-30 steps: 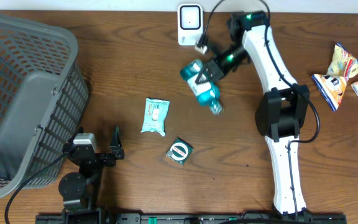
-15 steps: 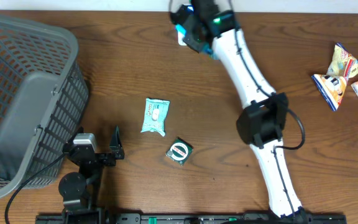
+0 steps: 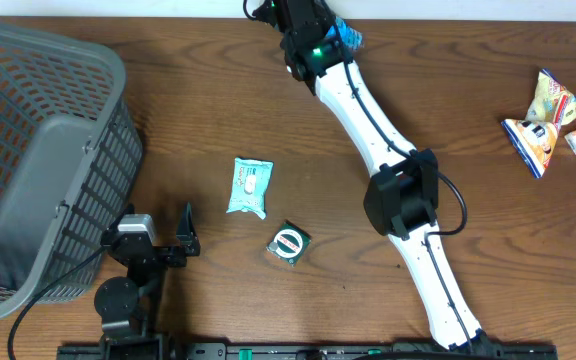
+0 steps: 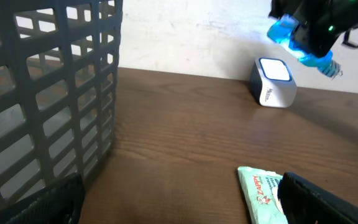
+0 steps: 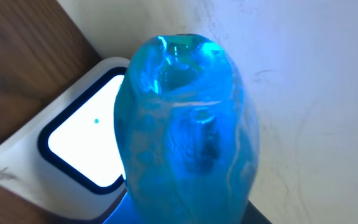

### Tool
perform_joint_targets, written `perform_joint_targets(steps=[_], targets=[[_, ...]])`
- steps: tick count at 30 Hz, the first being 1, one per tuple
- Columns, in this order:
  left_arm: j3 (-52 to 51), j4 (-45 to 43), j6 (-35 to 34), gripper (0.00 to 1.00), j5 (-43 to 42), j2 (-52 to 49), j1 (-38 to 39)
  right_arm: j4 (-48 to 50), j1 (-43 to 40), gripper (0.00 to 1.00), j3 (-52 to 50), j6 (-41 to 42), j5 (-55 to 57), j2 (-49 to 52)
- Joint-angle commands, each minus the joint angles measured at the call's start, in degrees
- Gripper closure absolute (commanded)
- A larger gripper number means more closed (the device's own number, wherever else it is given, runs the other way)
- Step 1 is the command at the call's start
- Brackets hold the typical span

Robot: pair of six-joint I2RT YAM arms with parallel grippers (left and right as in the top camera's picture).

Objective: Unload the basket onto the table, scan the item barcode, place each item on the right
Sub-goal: 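Carry the Listerine bottle to the right table edge and release it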

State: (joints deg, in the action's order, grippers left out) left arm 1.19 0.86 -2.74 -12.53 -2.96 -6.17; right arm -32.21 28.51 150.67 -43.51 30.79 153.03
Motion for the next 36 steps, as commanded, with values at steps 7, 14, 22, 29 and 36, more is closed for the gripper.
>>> perform_joint_targets(steps=[7,14,22,29,36], targets=[[-1.0,1.9,0.1,0.02,-0.7,0.1,0.0,3.5,0.3,0.99,0.4,-2.9,3.3,-1.0],[-1.0,1.9,0.1,0.02,-0.7,0.1,0.0,3.7,0.3,0.99,-1.1,-3.5,3.3,-1.0],[-1.0,1.9,0.1,0.02,-0.7,0.1,0.0,3.2,-1.3,0.99,-1.1,5.2,12.7,-1.1],[-1.0,1.9,0.1,0.02,-0.7,0.1,0.0,-13.6,-10.6,0.99,-1.1,20.5,21.4,-1.1],[-1.0,1.9,0.1,0.02,-0.7,0.1,0.0,-32.0,-24.1,0.99,-1.2,38.2,16.2,-1.1]])
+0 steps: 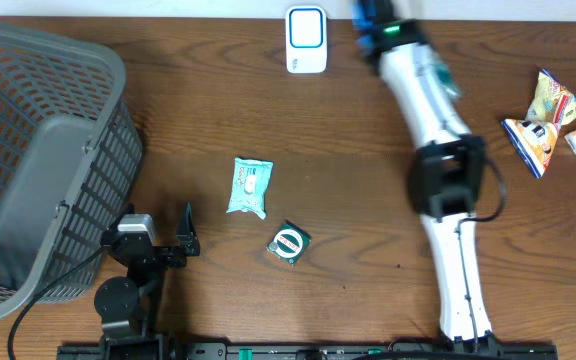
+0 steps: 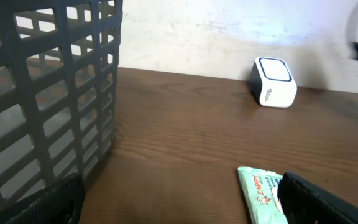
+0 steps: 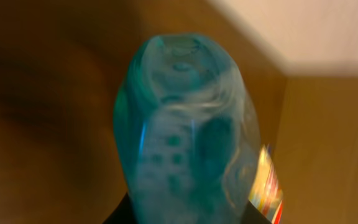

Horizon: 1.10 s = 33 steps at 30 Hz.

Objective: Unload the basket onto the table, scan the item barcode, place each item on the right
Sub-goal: 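Carry the Listerine bottle to the right table edge and release it, then reach the right gripper down to the mint-green wipes pack and grasp it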

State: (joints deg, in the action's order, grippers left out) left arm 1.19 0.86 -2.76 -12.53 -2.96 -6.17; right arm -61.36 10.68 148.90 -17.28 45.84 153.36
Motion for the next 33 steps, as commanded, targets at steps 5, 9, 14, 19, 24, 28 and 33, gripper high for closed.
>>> perform_joint_targets(steps=[5,9,14,19,24,28,33], targets=[[-1.0,1.9,0.2,0.02,-0.7,0.1,0.0,-8.4,-15.0,0.99,0.6,19.1,-4.5,-1.4],[-1.0,1.9,0.2,0.02,-0.7,0.1,0.0,-10.7,-19.7,0.85,0.6,22.0,-9.6,-1.4],[-1.0,1.9,0.2,0.02,-0.7,0.1,0.0,-13.5,-20.7,0.22,0.7,23.1,-20.2,-3.5],[-1.0,1.9,0.2,0.02,-0.7,0.1,0.0,-16.6,-17.3,0.01,0.7,27.7,-32.4,-9.1],[-1.0,1.9,0.2,0.02,-0.7,0.1,0.0,-20.9,-11.3,0.01,0.7,28.4,-53.1,-13.2],[-1.0,1.9,0.2,0.02,-0.7,0.1,0.0,-24.0,-5.4,0.01,0.5,33.1,-68.6,-13.0],[-1.0,1.9,0.2,0.02,-0.7,0.1,0.0,-27.2,4.4,0.01,-0.8,34.2,-74.4,-12.1]])
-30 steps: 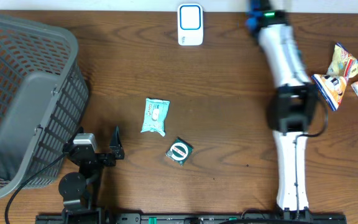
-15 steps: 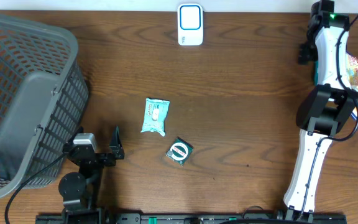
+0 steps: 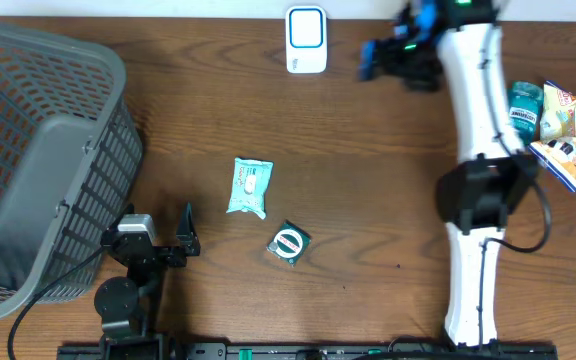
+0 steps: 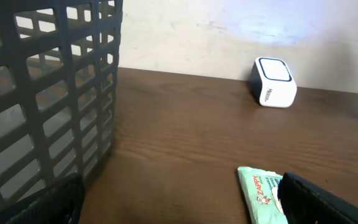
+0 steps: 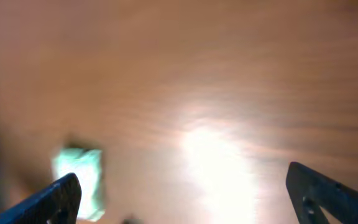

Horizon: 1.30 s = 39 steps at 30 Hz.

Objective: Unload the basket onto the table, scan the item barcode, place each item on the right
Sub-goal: 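Reach the right gripper down to the mint-green wipes pack and grasp it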

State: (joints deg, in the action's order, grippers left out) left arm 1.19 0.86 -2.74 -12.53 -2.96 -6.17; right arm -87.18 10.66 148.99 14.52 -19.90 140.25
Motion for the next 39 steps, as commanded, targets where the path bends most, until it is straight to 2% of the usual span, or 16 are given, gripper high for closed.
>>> perform_joint_targets(steps=[1,8,13,17,23,28,34,37,38,39], targets=[[-1.0,1.9,0.1,0.02,-0.7,0.1,0.0,-2.4,6.4,0.01,-1.3,2.4,-7.4,1.2],[-1.0,1.9,0.1,0.02,-0.7,0.1,0.0,-2.0,20.7,0.01,-8.1,4.2,-0.2,1.3],[-1.0,1.9,0.1,0.02,-0.7,0.1,0.0,4.4,28.3,0.01,-14.3,15.1,9.7,1.3],[-1.0,1.9,0.1,0.02,-0.7,0.1,0.0,10.9,33.8,0.07,-17.9,18.4,20.8,1.3],[-1.0,1.9,0.1,0.02,-0.7,0.1,0.0,13.6,41.2,0.07,-17.9,19.1,39.5,1.9],[-1.0,1.9,0.1,0.02,-0.7,0.1,0.0,17.0,44.2,0.09,-17.9,19.1,44.0,5.8],[-1.0,1.9,0.1,0.02,-0.7,0.1,0.0,17.5,45.5,0.22,-17.9,19.4,47.7,8.0],[-1.0,1.9,0.1,0.02,-0.7,0.1,0.0,16.2,46.3,0.25,-17.9,20.7,48.3,8.0],[-1.0,1.9,0.1,0.02,-0.7,0.1,0.0,15.3,46.5,0.28,-17.9,21.4,48.3,8.0],[-1.0,1.9,0.1,0.02,-0.7,0.1,0.0,14.0,46.5,0.34,-17.9,22.5,48.3,8.0]])
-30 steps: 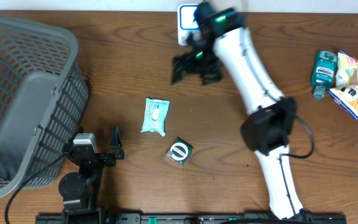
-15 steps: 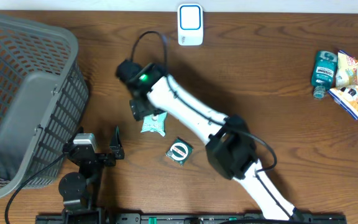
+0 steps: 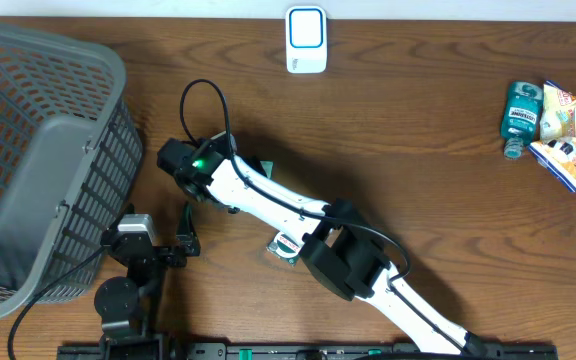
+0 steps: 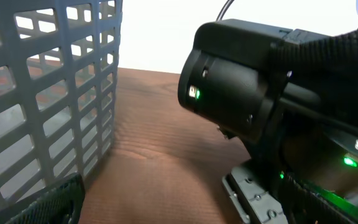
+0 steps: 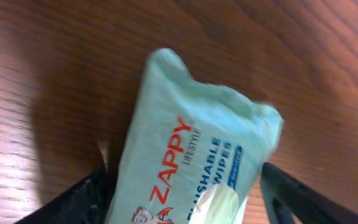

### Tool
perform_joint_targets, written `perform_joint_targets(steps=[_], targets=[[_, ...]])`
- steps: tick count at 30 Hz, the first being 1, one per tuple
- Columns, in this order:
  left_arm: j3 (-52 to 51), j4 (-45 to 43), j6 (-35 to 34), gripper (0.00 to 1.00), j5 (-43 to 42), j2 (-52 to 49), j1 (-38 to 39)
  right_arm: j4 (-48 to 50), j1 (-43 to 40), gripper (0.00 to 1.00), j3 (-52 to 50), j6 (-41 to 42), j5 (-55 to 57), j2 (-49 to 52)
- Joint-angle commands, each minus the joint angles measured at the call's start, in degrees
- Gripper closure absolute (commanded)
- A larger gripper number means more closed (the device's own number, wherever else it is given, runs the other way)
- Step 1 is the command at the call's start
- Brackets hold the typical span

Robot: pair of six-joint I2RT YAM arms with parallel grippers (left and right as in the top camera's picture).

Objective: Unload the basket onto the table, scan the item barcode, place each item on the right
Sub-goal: 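Reach the right gripper down to the mint-green wipes pack and grasp it, then lift the wipes pack and hold it in front of the white scanner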

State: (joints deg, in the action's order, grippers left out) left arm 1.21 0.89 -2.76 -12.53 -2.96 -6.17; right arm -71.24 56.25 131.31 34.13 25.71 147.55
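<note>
A pale green Zappy wipes packet (image 5: 185, 155) lies on the wooden table, and my right gripper (image 5: 182, 202) is open with a dark finger on each side of it, right above it. In the overhead view the packet is hidden under the right arm's wrist (image 3: 200, 165), left of the table's middle. The white barcode scanner (image 3: 306, 27) stands at the back edge. A blue bottle (image 3: 516, 108) lies at the far right. My left gripper (image 3: 158, 250) rests open near the front edge, holding nothing; its view is filled by the right arm's black wrist (image 4: 241, 93).
A grey plastic basket (image 3: 43, 150) takes up the left side, close to the left gripper. A round green-and-white item (image 3: 286, 243) lies partly under the right arm. Snack packets (image 3: 563, 125) are piled beside the bottle at the right edge.
My right arm was at the back right with its gripper open and empty; it now reaches across to the left middle, its open fingers astride the wipes packet. The left arm is unchanged.
My right gripper held the blue bottle in front of the lit scanner. Then it had the bottle to the right of the scanner. Then the bottle lay by the snacks and the gripper was open. Now that gripper is over the wipes packet.
</note>
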Motion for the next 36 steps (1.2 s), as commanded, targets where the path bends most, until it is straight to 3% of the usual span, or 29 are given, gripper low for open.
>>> perform_joint_targets(steps=[1,4,9,14,16,18,19,20,21,25,29,34,36], targets=[[-1.0,1.9,0.2,0.02,-0.7,0.1,0.0,-3.6,0.9,0.41,-0.2,4.2,2.6,0.7],[-1.0,1.9,0.2,0.02,-0.7,0.1,0.0,-8.6,0.8,0.47,-0.2,6.2,2.1,0.7],[-1.0,1.9,0.2,0.02,-0.7,0.1,0.0,-11.7,0.6,0.42,-0.3,6.1,1.8,0.7],[-1.0,1.9,0.2,0.02,-0.7,0.1,0.0,-12.0,-0.9,0.31,-2.3,2.4,1.1,0.7],[-1.0,1.9,0.2,0.02,-0.7,0.1,0.0,-12.2,-1.9,0.32,-4.2,0.0,-2.3,0.7],[-1.0,1.9,0.2,0.02,-0.7,0.1,0.0,-11.9,-3.0,0.39,-6.7,-1.9,-5.9,0.7],[-1.0,1.9,0.2,0.02,-0.7,0.1,0.0,-11.9,-3.4,0.47,-7.8,-2.1,-6.9,0.7],[-1.0,1.9,0.2,0.02,-0.7,0.1,0.0,-11.8,-4.0,0.69,-9.3,-2.0,-8.3,0.7],[-1.0,1.9,0.2,0.02,-0.7,0.1,0.0,-11.4,-4.4,0.78,-10.2,-2.1,-9.2,0.7],[-1.0,1.9,0.2,0.02,-0.7,0.1,0.0,-10.6,-5.3,0.99,-11.0,-3.9,-9.9,0.7],[-1.0,1.9,0.2,0.02,-0.7,0.1,0.0,-13.2,-7.5,0.99,-8.2,-12.5,-20.5,0.7],[-1.0,1.9,0.2,0.02,-0.7,0.1,0.0,-26.4,-14.2,0.98,1.4,-21.1,-34.0,0.7],[-1.0,1.9,0.2,0.02,-0.7,0.1,0.0,-26.3,-17.2,0.99,3.2,-23.6,-40.3,-0.5]])
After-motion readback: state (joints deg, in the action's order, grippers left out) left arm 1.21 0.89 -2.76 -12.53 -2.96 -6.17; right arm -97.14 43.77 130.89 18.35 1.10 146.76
